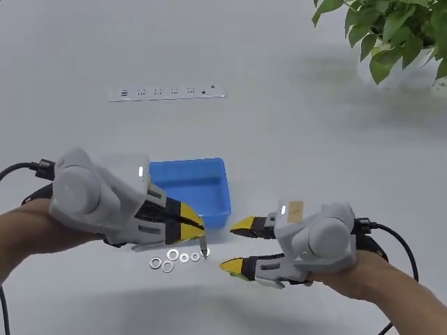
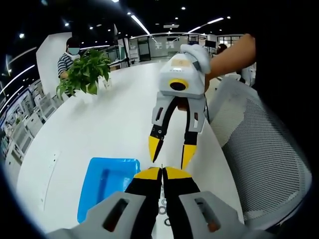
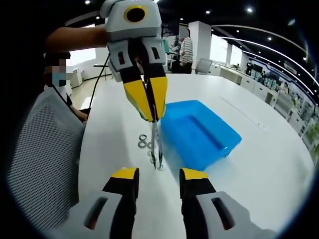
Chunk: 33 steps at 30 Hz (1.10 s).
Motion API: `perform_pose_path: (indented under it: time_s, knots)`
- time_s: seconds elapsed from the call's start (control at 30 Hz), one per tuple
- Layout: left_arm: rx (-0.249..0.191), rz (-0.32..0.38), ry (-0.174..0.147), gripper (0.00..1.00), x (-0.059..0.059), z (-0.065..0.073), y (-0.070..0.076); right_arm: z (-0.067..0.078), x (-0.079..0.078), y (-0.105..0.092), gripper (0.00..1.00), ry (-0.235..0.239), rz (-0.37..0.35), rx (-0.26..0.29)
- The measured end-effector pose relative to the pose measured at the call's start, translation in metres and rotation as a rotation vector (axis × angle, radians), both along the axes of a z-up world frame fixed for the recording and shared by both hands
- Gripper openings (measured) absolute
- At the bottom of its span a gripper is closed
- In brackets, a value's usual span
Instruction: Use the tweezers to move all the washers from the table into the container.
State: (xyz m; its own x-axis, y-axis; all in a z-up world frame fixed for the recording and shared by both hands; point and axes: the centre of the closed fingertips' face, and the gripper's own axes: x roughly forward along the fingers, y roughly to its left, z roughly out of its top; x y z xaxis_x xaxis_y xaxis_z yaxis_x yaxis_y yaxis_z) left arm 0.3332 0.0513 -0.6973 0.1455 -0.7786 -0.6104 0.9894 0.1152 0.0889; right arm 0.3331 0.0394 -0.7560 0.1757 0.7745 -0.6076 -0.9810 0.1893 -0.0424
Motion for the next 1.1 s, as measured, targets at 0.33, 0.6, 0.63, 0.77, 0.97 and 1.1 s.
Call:
perform_pose_path:
  time_s: [0.33,0.6,0.63,0.77,0.97,1.1]
  knots:
    - [0.003,-0.007,0.005,0.05,0.001,-0.001,0.001,-0.010,-0.002,0.015,0.27,-0.017,0.100,-0.031]
    - [0.006,-0.017,0.006,0.05,0.000,-0.001,0.000,-0.016,-0.001,0.026,0.22,-0.030,0.162,-0.049]
    - [0.006,-0.016,0.006,0.05,0.000,-0.001,0.000,-0.016,-0.001,0.028,0.22,-0.030,0.165,-0.049]
    - [0.005,-0.018,0.007,0.05,0.000,-0.001,-0.001,-0.018,-0.001,0.032,0.19,-0.032,0.186,-0.053]
    - [0.005,-0.021,0.008,0.05,-0.001,-0.001,-0.001,-0.020,0.000,0.035,0.14,-0.041,0.206,-0.064]
    - [0.005,-0.018,0.008,0.05,-0.001,-0.001,-0.001,-0.020,0.001,0.035,0.13,-0.045,0.210,-0.066]
